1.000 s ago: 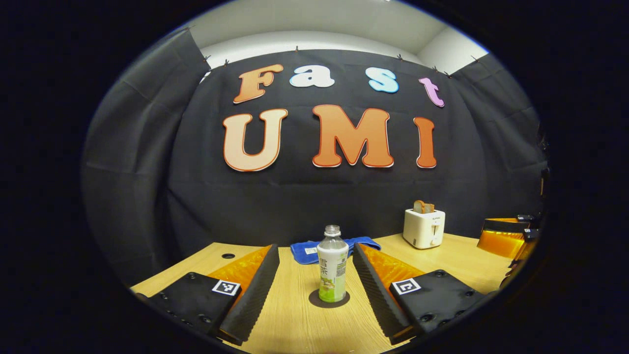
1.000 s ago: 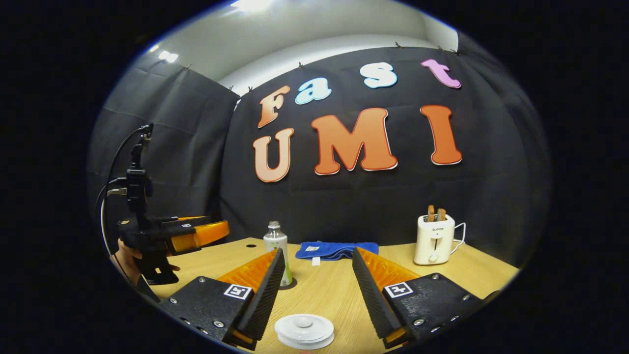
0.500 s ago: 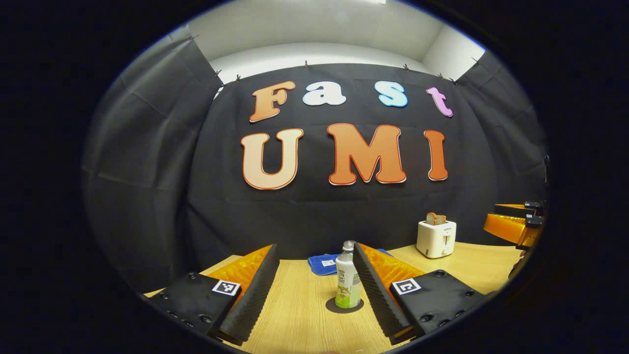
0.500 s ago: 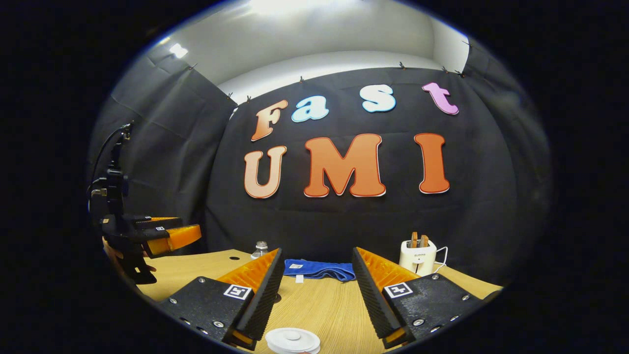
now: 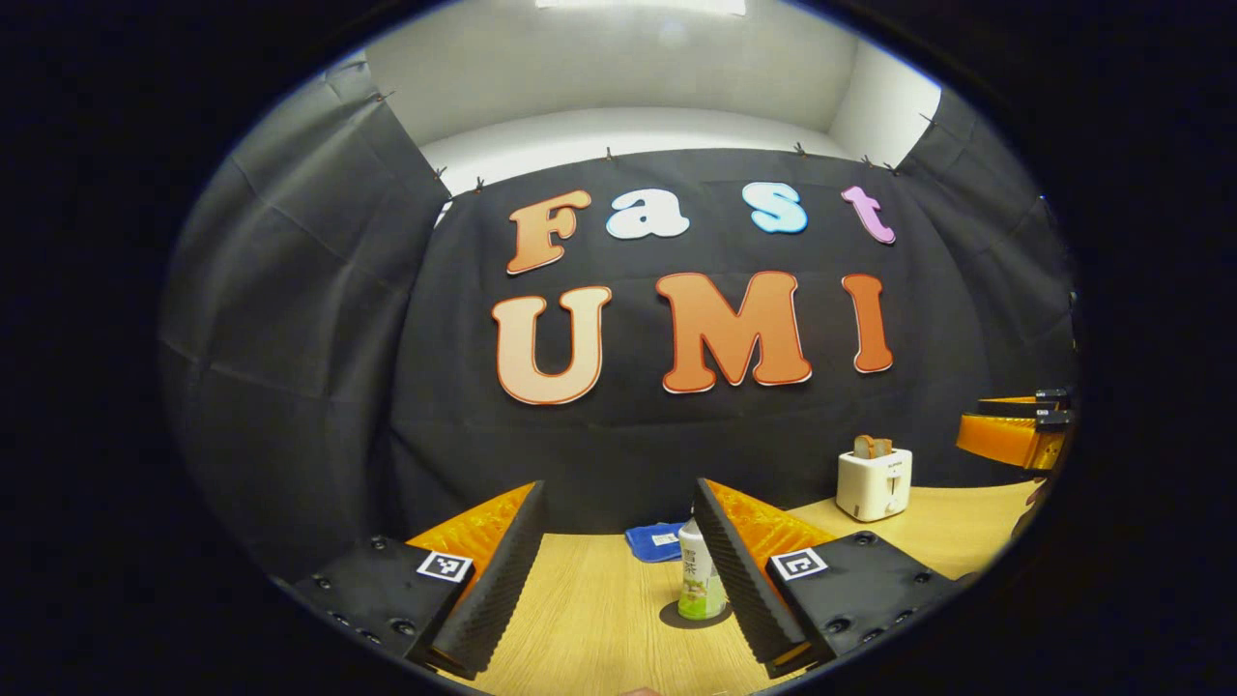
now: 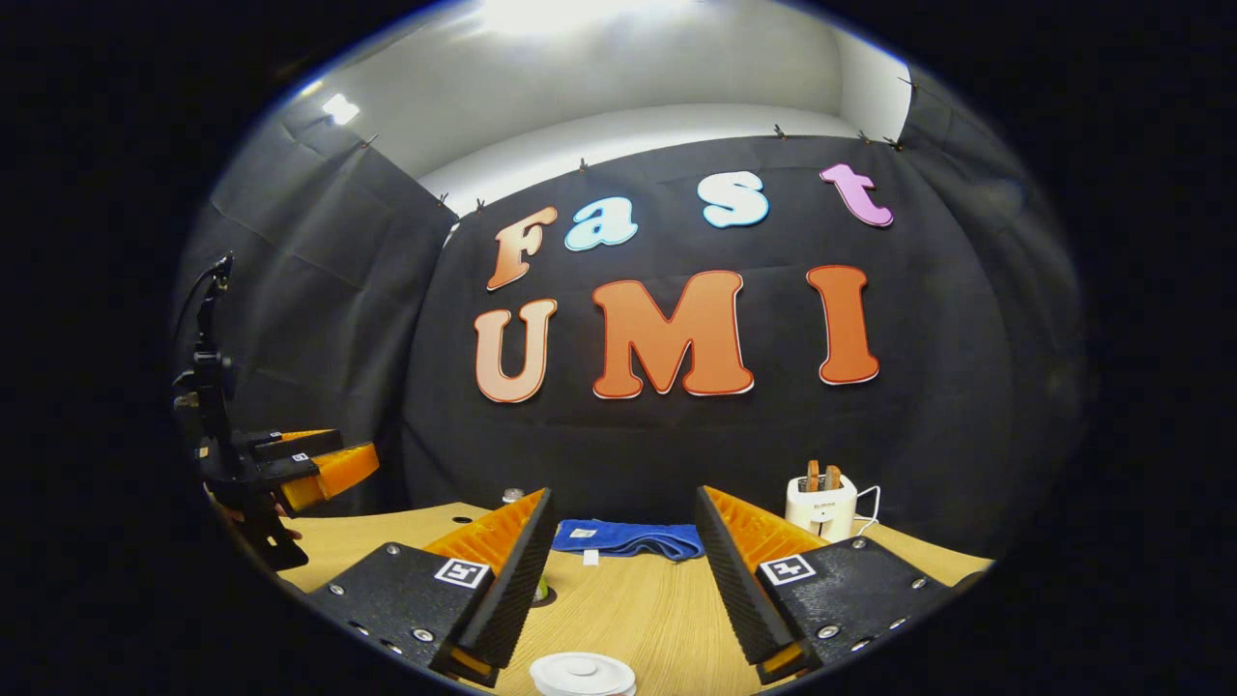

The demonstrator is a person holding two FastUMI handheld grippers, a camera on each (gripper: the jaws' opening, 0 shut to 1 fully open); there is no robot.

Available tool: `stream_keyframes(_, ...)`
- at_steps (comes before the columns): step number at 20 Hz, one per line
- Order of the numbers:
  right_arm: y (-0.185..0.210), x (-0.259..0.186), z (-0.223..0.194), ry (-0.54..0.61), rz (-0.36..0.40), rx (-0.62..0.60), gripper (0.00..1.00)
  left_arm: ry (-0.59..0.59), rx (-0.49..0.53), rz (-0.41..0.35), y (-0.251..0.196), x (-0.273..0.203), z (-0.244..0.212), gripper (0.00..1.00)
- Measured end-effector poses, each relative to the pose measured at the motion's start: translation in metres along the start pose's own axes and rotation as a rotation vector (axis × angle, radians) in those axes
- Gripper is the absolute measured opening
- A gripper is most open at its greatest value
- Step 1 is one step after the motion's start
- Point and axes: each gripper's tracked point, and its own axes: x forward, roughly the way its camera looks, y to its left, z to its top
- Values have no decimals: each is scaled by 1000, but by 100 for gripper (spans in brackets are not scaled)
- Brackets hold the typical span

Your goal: Open the teacup lid with one hand, grasp the water bottle and pour water into the teacup with the other hand; after pouring, place the water bottle on the coaster and then close the teacup lid.

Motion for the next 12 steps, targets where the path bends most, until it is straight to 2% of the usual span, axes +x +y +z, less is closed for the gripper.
stream_keyframes(6,4,1,4,-20,5,-53,90,16,7,69,15,1,-2,97)
stream_keyframes(8,3,1,3,-15,4,-41,91,-1,16,71,15,0,3,95)
stream_keyframes(12,1,0,5,-13,-3,-40,91,-27,16,65,10,3,9,97)
